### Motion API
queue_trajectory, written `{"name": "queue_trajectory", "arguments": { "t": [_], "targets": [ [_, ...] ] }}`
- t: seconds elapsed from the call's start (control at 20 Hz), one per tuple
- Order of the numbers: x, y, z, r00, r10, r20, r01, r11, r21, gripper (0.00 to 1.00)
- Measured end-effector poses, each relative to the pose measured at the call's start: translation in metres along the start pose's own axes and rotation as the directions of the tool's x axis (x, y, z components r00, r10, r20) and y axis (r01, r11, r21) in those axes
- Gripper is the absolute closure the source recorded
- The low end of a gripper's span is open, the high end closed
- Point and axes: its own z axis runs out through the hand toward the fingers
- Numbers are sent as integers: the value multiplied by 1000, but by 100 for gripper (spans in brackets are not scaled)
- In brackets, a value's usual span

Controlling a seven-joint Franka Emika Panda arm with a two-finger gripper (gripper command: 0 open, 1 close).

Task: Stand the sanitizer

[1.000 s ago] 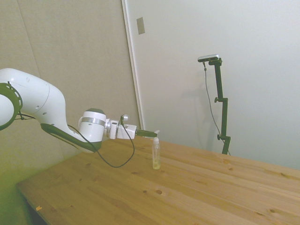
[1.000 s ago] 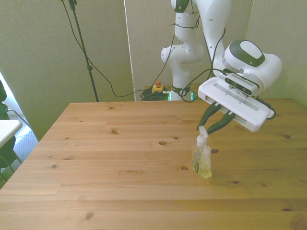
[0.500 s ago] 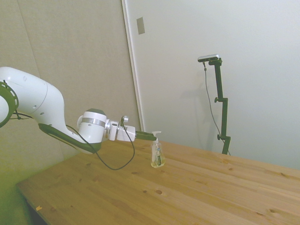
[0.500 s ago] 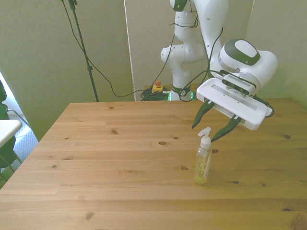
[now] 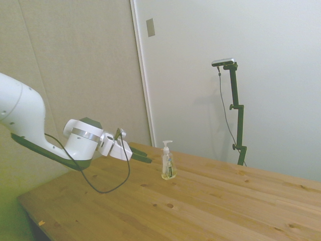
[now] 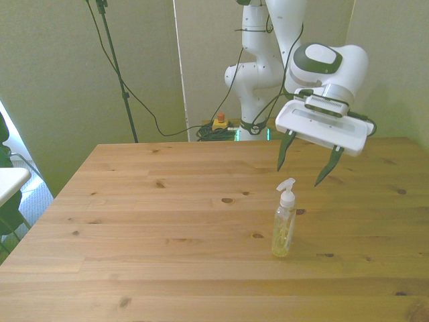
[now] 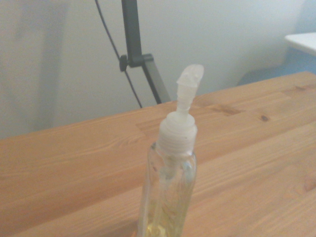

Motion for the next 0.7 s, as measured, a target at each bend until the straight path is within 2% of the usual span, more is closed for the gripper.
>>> {"name": "queue_trajectory", "arguments": {
  "t": [0.15,0.35,0.55,0.7],
  "targets": [
    [21,10,-18,996,-29,82,33,998,-44,0],
    [41,27,-24,980,-82,180,104,988,-116,0],
    [58,41,-26,945,-149,293,196,970,-140,0],
    [70,45,-36,911,-192,365,255,958,-131,0]
  ]
}}
